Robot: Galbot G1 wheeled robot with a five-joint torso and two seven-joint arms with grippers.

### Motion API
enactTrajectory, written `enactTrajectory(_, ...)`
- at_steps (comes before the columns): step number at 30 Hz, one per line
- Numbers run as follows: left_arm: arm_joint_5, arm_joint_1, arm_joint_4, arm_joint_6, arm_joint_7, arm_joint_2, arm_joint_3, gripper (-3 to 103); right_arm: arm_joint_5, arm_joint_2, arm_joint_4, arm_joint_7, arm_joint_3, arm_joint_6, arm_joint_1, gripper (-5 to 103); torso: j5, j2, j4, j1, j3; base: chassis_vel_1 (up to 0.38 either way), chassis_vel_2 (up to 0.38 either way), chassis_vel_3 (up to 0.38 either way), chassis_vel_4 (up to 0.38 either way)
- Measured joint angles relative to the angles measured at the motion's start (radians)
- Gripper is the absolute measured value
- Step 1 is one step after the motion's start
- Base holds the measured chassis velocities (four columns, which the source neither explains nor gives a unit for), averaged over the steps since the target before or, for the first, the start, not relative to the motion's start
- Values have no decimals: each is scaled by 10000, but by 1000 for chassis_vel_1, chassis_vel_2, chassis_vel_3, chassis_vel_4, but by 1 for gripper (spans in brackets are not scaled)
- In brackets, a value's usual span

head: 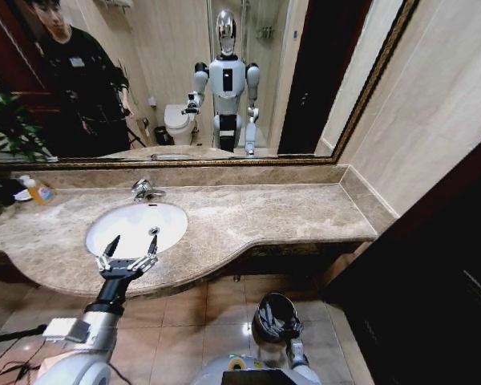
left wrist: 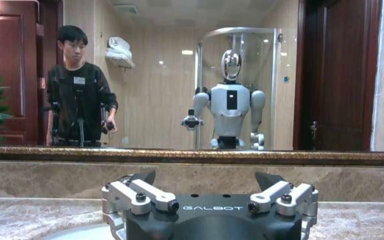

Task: Pick up the trash from the sink and place it in the trash bin.

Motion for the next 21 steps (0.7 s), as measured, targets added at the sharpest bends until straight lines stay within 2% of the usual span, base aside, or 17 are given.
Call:
enactTrajectory(9,0,0,0,0,0,0,0,100,273,-285,1975,-29,7,-327,-882,100,1,0,0,0,0,0,0,0,0)
enactTrajectory(13,0,0,0,0,0,0,0,100,773,-708,4284,-25,15,-908,-1962,100,0,0,0,0,-1,0,0,0,0)
enactTrajectory(14,0,0,0,0,0,0,0,100,773,-708,4284,-25,15,-908,-1962,100,0,0,0,0,-1,0,0,0,0)
enactTrajectory(18,0,0,1,0,0,0,0,100,1137,-1084,6629,121,103,-1241,-3149,100,0,0,0,-1,0,0,0,0,0)
enactTrajectory(21,0,0,0,0,0,0,0,100,1219,-1168,7366,151,162,-1324,-3481,100,1,1,-1,-1,0,0,0,0,0)
